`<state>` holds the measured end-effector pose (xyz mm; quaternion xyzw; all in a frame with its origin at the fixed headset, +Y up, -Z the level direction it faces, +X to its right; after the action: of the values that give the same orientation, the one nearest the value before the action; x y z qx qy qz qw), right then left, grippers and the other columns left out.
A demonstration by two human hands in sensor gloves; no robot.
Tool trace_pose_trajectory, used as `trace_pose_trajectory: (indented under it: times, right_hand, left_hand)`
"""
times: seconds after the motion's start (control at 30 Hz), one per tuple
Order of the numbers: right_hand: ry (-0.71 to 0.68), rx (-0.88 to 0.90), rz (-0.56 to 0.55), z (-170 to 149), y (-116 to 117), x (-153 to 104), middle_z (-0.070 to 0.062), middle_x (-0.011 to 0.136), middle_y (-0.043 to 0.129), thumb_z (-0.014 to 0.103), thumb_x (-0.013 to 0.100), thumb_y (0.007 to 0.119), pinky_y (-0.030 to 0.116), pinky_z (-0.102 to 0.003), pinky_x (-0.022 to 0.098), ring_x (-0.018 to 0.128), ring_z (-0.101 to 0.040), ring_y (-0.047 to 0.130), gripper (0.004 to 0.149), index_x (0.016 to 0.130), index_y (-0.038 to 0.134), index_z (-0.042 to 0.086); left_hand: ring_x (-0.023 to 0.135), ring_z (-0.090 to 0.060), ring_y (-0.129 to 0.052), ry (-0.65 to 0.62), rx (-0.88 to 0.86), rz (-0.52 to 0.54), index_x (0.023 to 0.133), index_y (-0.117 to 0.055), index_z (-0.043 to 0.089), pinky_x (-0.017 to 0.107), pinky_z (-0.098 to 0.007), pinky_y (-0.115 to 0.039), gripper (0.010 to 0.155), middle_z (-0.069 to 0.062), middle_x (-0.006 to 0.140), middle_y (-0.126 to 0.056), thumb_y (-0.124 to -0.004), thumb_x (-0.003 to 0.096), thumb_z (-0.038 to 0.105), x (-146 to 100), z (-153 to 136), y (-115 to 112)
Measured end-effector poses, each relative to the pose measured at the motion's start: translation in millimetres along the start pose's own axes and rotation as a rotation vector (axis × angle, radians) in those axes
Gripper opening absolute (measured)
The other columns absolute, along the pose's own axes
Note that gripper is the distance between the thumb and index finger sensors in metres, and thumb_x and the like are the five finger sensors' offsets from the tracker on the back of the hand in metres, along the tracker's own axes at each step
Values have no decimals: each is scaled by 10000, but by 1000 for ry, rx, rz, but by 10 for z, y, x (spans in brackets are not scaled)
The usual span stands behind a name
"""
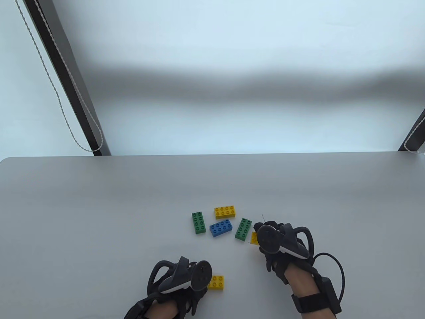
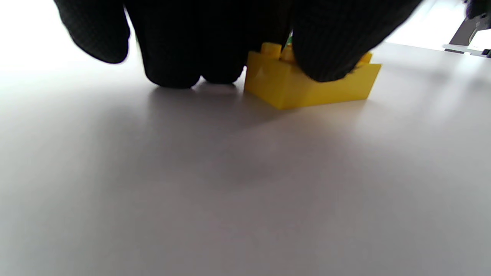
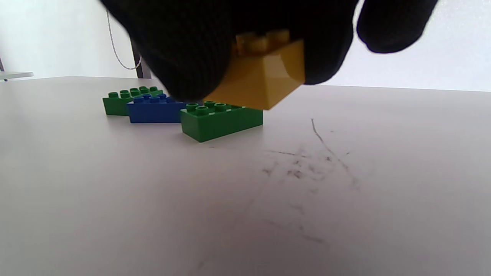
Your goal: Stack lego bricks
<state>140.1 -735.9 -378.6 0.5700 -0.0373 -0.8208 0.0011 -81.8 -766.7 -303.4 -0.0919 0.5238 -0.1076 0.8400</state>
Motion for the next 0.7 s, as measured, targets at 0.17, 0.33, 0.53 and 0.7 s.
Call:
trace_pose_trajectory:
  times: [0.17,0.33,0.53,0.7]
  right_hand:
    - [-58,25,30,175,-47,-60,-114,869,741,293,291,947,716,-585,567,701,-378,871,737,922,595,148]
    - [-105,40,81,360,-40,-81,-126,851,762,296,281,960,730,-584,557,680,-377,890,730,908,625,131]
    - [-148,45,125,538,-24,-105,-138,840,765,292,274,966,732,-592,551,670,-385,891,723,896,643,116]
    - [-176,45,190,656,31,-122,-134,835,769,301,271,970,736,-588,551,665,-379,897,724,893,645,120]
  left_hand:
    - [867,-301,-825,-1,-6,0,953,-698,261,646,-581,-694,615,-47,1001,-782,-820,390,474,3,-10,-4]
    - [868,-300,-821,-1,-11,-1,953,-700,264,646,-581,-692,614,-45,1000,-781,-820,389,475,5,-17,-7]
    - [873,-300,-812,0,-14,-8,954,-695,267,649,-581,-687,613,-45,1005,-771,-816,390,474,9,-25,-11]
    - [878,-298,-804,2,-17,-13,957,-690,267,652,-582,-682,614,-43,1009,-762,-813,392,473,10,-29,-16]
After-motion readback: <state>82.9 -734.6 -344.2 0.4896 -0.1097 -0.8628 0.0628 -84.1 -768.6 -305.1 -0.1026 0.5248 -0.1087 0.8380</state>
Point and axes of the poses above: the tracker on the back of each hand, its own z axis roughly to the thumb side, its own x axis roughly from the wrist to the fingertips, y = z × x, the point moved 3 cm from there along x, roughly from the wrist to the fingertips
